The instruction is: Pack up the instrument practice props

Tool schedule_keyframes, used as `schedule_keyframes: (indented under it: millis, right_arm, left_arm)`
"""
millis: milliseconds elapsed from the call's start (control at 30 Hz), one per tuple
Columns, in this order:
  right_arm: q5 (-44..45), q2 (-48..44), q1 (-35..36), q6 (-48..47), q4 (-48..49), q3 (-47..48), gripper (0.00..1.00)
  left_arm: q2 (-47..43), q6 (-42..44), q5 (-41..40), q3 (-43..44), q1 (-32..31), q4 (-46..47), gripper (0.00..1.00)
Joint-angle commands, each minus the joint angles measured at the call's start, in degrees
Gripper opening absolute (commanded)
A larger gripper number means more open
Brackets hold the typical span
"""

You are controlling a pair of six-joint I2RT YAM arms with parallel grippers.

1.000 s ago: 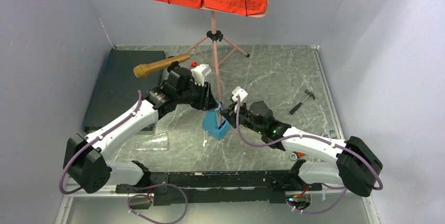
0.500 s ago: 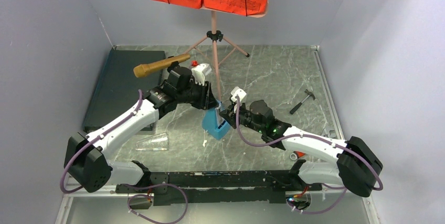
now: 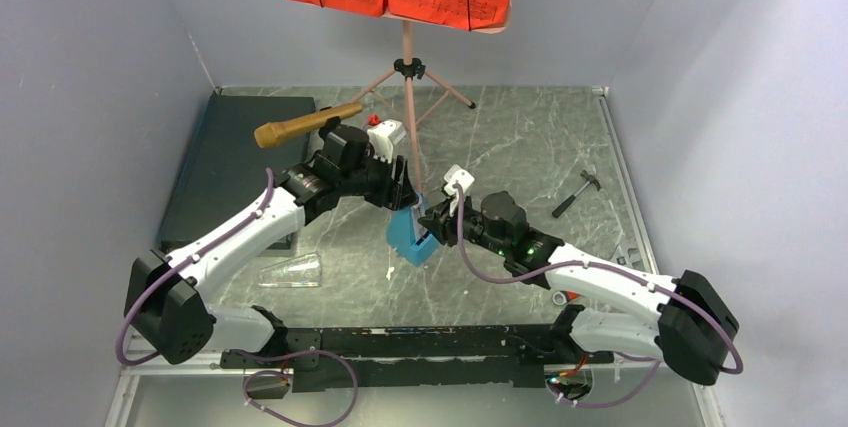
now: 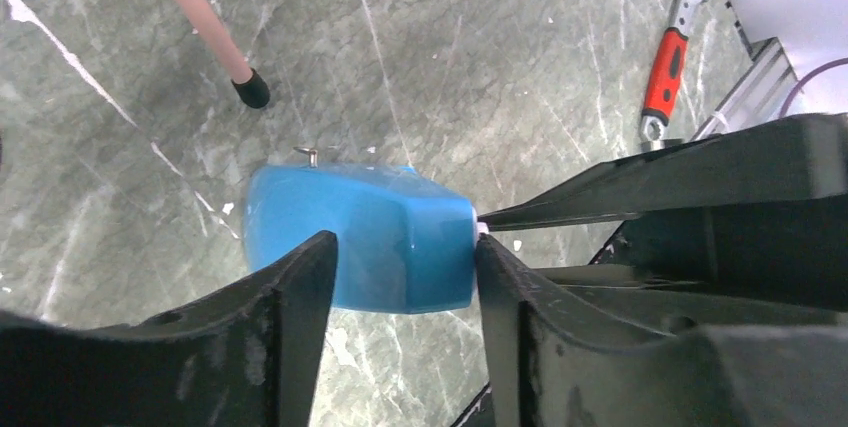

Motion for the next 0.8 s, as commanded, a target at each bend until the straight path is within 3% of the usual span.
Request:
schedule_keyframes:
  millis: [0,133,233,400,767]
  right_arm:
    - [3.0,-4.1,0.3,1.1,-1.2,1.0,0.35]
    - [5.3,-6.4,0.3,1.4,-3.8,1.2,0.57]
    - [7.6,-7.8,0.3,1.3,-5.4,1.5,0.73]
    - [12.2,-10.3,0.3,1.2,-8.2,2.7,0.99]
    - [24.8,-14.9,0.3,0.7,-12.5,4.7,1.0]
  left_arm:
    - [-1.8,3.0,-6.3,1.7,-0.2,-3.5,0.61]
    - [-4.4,2.8,-10.7,1.9,-0.3,-5.1,0.75]
    - [-6.5,2.0,-14.4,2.2,-0.3,-7.3,0.92]
    - [-10.8,-1.8,-22.3,1.8,-0.2,-12.2,0.94]
    - [-17.6,-21.6,-40.0,-0.5,-0.1,-31.7,0.94]
